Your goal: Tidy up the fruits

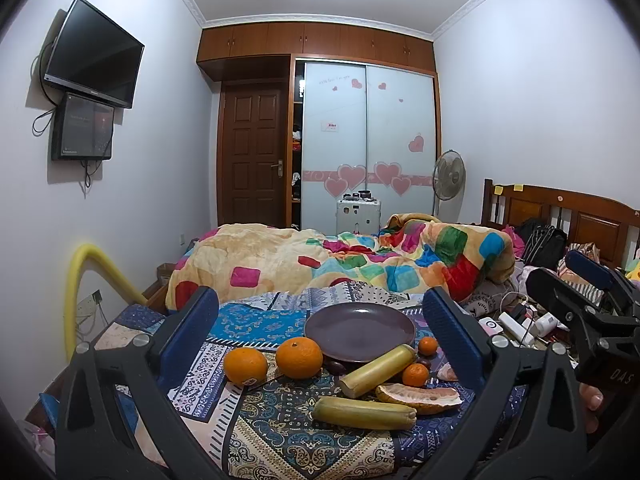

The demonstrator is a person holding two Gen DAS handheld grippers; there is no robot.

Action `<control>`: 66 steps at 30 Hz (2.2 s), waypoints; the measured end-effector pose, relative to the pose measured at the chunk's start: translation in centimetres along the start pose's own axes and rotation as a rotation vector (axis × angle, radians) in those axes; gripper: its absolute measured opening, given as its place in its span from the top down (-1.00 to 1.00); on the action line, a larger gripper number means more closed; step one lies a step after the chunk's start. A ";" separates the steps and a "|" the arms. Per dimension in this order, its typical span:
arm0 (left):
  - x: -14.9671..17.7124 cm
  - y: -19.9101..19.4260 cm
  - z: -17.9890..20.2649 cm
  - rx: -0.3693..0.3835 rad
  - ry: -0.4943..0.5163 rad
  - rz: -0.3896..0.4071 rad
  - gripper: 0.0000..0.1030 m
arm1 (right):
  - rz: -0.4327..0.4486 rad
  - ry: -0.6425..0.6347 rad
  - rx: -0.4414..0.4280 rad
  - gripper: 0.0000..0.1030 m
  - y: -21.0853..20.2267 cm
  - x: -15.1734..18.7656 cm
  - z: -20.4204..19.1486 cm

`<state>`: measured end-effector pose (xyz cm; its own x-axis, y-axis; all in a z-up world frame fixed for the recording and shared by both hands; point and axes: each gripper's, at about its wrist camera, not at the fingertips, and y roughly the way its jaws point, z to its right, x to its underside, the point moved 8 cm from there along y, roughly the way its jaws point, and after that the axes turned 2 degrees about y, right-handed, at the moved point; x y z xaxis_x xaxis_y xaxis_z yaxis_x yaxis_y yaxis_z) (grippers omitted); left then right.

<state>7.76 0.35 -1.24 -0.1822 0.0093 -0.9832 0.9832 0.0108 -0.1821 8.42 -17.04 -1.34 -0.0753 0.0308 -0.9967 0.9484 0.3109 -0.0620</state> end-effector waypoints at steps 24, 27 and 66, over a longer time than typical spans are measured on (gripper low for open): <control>0.1 -0.1 0.0 -0.001 0.002 0.004 -1.00 | 0.001 0.002 0.002 -1.00 0.0 0.1 0.3; 0.1 -0.1 0.0 -0.001 0.002 0.004 -1.00 | -0.001 0.005 0.001 -1.00 0.0 0.2 0.3; 2.2 1.6 0.4 0.009 0.005 -0.038 -1.00 | -0.033 0.003 -0.015 -1.00 0.7 1.0 0.5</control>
<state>8.93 0.01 -3.66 -0.2198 0.0140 -0.9754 0.9755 0.0022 -0.2198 9.16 -17.24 -2.37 -0.1075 0.0227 -0.9940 0.9406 0.3263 -0.0942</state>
